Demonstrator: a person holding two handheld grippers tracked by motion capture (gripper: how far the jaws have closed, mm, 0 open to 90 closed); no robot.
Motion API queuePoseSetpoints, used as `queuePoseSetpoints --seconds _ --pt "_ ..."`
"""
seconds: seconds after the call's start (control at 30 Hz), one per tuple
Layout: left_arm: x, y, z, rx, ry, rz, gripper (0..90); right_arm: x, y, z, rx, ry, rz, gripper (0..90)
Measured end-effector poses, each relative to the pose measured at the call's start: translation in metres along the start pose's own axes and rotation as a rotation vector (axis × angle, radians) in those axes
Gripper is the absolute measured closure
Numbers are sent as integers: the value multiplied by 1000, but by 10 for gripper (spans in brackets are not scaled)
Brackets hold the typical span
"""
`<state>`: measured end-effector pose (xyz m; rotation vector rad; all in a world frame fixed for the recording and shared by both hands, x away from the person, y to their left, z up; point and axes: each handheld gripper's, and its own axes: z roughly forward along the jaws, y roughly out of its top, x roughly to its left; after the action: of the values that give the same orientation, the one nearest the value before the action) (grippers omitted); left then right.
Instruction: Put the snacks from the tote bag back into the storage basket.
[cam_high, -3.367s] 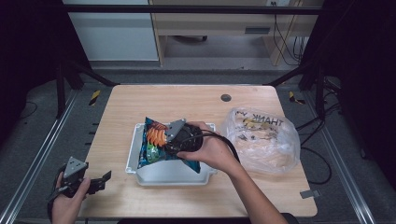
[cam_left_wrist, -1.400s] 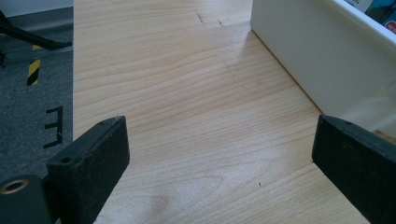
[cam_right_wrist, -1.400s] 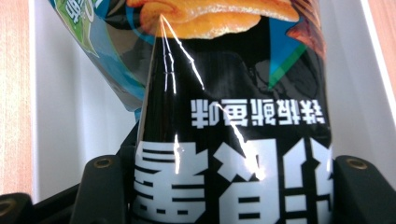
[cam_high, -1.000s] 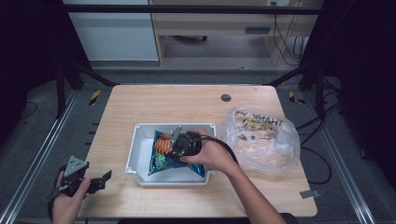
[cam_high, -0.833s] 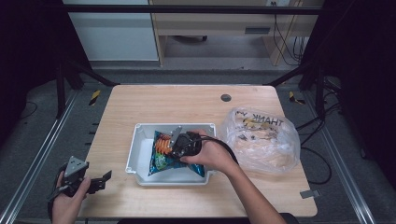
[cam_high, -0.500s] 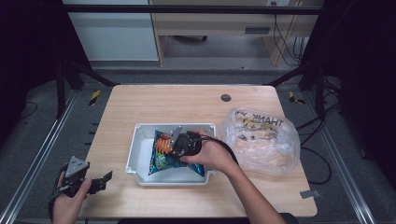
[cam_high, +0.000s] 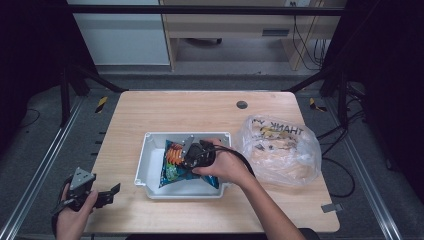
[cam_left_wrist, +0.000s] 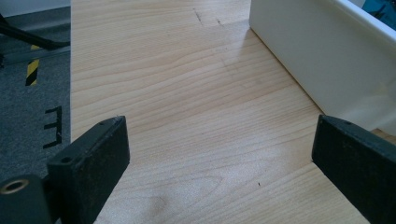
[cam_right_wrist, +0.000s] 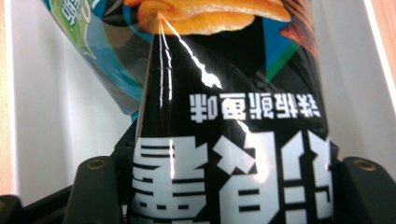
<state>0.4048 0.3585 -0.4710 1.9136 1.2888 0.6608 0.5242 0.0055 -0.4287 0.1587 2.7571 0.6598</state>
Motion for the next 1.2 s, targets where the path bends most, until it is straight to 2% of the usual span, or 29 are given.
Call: queuePoseSetpoints --seconds 0.17,0.37,0.73,1.03,1.13,1.2 --pt "0 0 -1 -1 0 -1 40 0 0 0 -1 -16 2 294" --pt "0 0 0 -1 -2 -2 40 2 0 -2 -5 -24 9 185" --pt "0 -1 0 -5 -6 -8 40 5 1 -8 -24 -37 14 101" --pt "0 -1 0 -2 -9 -7 40 7 1 -21 -53 -54 36 88" --pt "0 -1 0 -2 -9 -7 40 7 1 -24 -65 -59 33 87" --pt "0 -1 0 -4 -9 -8 40 7 1 -27 -54 -73 22 83"
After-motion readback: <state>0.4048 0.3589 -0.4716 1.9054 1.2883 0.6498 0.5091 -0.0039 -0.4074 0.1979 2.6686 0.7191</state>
